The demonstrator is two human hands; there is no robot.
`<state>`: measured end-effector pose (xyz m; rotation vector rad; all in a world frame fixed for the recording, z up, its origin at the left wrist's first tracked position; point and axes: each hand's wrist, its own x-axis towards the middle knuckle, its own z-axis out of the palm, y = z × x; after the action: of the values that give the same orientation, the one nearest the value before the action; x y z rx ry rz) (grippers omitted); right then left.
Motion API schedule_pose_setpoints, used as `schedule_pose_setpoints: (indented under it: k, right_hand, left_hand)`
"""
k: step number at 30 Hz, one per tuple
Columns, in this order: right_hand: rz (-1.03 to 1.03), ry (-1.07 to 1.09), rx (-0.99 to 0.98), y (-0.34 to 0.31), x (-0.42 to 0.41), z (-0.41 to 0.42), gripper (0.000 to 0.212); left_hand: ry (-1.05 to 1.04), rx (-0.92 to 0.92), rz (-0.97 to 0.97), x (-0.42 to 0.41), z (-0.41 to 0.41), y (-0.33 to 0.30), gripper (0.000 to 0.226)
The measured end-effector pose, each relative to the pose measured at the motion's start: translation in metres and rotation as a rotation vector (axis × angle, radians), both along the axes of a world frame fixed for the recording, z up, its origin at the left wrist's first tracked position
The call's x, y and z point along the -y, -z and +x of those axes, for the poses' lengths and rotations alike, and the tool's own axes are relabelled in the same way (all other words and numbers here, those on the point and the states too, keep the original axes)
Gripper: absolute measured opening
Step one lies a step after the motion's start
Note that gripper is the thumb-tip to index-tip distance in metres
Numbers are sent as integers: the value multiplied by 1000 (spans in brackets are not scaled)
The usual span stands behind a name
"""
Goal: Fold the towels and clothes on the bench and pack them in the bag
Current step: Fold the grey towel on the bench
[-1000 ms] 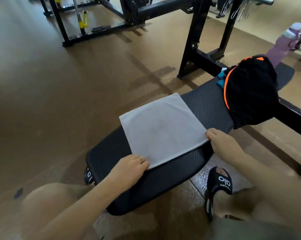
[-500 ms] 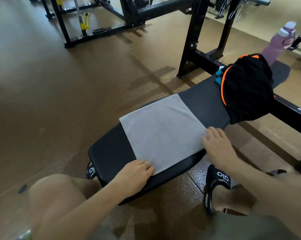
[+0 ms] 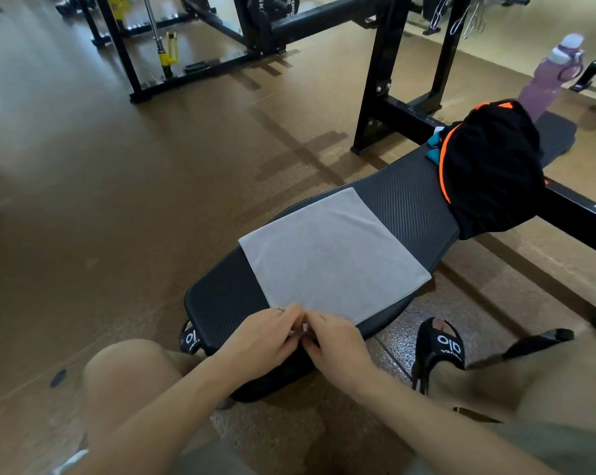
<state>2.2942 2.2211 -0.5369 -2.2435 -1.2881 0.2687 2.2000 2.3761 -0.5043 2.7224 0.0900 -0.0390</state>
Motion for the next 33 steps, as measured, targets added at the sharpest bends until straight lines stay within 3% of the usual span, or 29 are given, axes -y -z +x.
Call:
schedule_pose_setpoints:
  k: [2, 6, 11, 19, 23, 26, 29, 33]
  right_hand:
    - [-4, 22, -8, -3, 1, 3, 3]
    - [46, 71, -81, -11, 6, 8, 4]
    - [70, 62, -108, -23, 22, 11, 3]
    - [81, 115, -211, -33, 54, 9, 10]
    - [32, 172, -309, -28, 68, 9, 13]
    - [62, 240, -414, -28, 73, 13, 14]
    - [173, 397, -554, -31, 75, 27, 13]
    - [285, 612, -678, -38, 81, 59, 23]
  left_hand:
    - [-19, 18, -7, -7, 2, 1, 13]
    - [45, 51, 199, -35, 12, 16, 51]
    - [38, 73, 430, -74, 39, 24, 34]
    - [-13, 61, 533, -124, 52, 12, 38]
    - [0, 66, 428, -144, 48, 2, 32]
    - [-100, 46, 166, -146, 57, -15, 26]
    - [-340, 109, -155, -141, 78, -30, 15]
    - [-416, 150, -320, -127, 123, -40, 14]
